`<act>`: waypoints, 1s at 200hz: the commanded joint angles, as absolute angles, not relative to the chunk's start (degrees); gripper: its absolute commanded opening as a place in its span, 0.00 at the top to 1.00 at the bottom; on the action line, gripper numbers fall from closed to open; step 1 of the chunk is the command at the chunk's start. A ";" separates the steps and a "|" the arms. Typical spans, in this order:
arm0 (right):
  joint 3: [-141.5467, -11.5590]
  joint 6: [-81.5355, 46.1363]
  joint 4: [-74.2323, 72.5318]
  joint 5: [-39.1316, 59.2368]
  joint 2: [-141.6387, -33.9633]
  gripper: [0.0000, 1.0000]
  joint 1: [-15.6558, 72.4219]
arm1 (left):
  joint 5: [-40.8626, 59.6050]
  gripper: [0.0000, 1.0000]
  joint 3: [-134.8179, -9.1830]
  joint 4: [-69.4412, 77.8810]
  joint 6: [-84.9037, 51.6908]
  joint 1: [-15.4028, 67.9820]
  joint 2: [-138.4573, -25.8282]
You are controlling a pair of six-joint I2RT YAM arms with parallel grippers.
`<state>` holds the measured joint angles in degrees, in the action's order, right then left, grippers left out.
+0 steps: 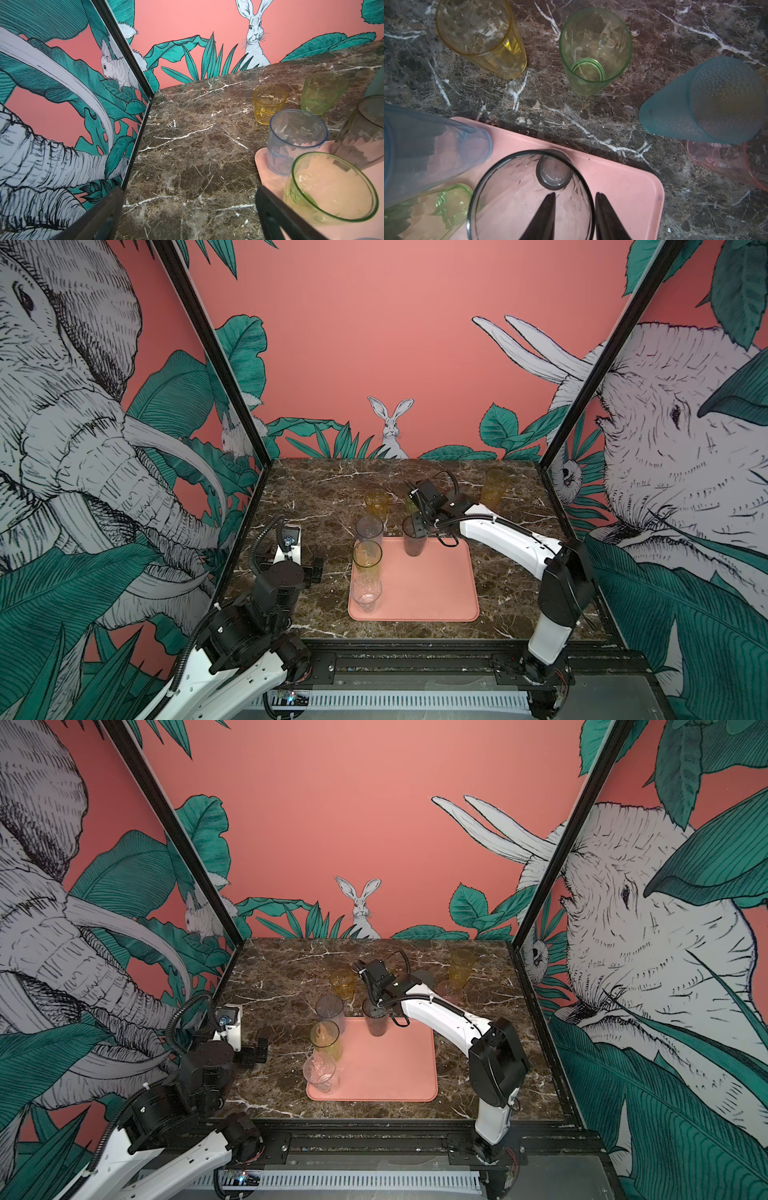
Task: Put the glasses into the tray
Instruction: 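Raise the right gripper off the dark grey cup and move it farther away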
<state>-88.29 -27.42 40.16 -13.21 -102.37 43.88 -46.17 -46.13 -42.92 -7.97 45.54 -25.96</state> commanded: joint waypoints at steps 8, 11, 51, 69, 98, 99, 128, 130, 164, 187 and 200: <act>-90.57 -26.41 41.90 -14.46 -99.79 0.62 44.32 | -46.49 0.01 -46.36 -41.97 -8.44 45.30 -25.92; -90.58 -26.37 41.84 -14.42 -99.64 0.61 44.34 | -46.49 0.01 -46.40 -41.98 -8.44 45.31 -25.92; -91.89 -25.20 43.49 -15.67 -97.45 0.54 44.25 | -46.58 0.01 -46.38 -41.88 -8.44 45.26 -26.00; -92.59 -24.38 44.54 -16.78 -96.32 0.50 43.96 | -46.58 0.01 -46.32 -41.94 -8.48 45.28 -26.02; -93.21 -22.90 45.71 -16.71 -94.36 0.47 42.63 | -46.58 0.01 -46.32 -42.01 -8.59 45.27 -26.06; -93.23 -22.88 45.75 -16.70 -94.29 0.47 42.59 | -46.58 0.01 -46.27 -42.01 -8.56 45.27 -26.08; -92.99 -22.07 46.04 -16.72 -92.21 0.46 39.94 | -46.58 0.01 -46.40 -42.18 -8.53 45.27 -26.08; -92.99 -22.06 46.05 -16.70 -92.20 0.46 39.73 | -46.58 0.01 -46.38 -42.14 -8.53 45.27 -26.05; -93.48 -21.29 46.69 -15.65 -89.67 0.46 36.18 | -46.58 0.01 -46.28 -42.27 -8.70 45.26 -26.05; -94.12 -20.68 47.09 -15.06 -89.21 0.45 33.70 | -46.70 0.01 -46.30 -42.22 -8.79 45.27 -26.16; -94.44 -20.33 47.04 -14.78 -89.21 0.45 32.44 | -46.67 0.01 -46.29 -42.28 -8.79 45.26 -26.19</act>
<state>-92.47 -21.58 45.93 -15.33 -90.91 34.22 -46.19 -46.13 -42.92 -7.97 45.54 -25.96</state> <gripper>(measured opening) 0.548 0.994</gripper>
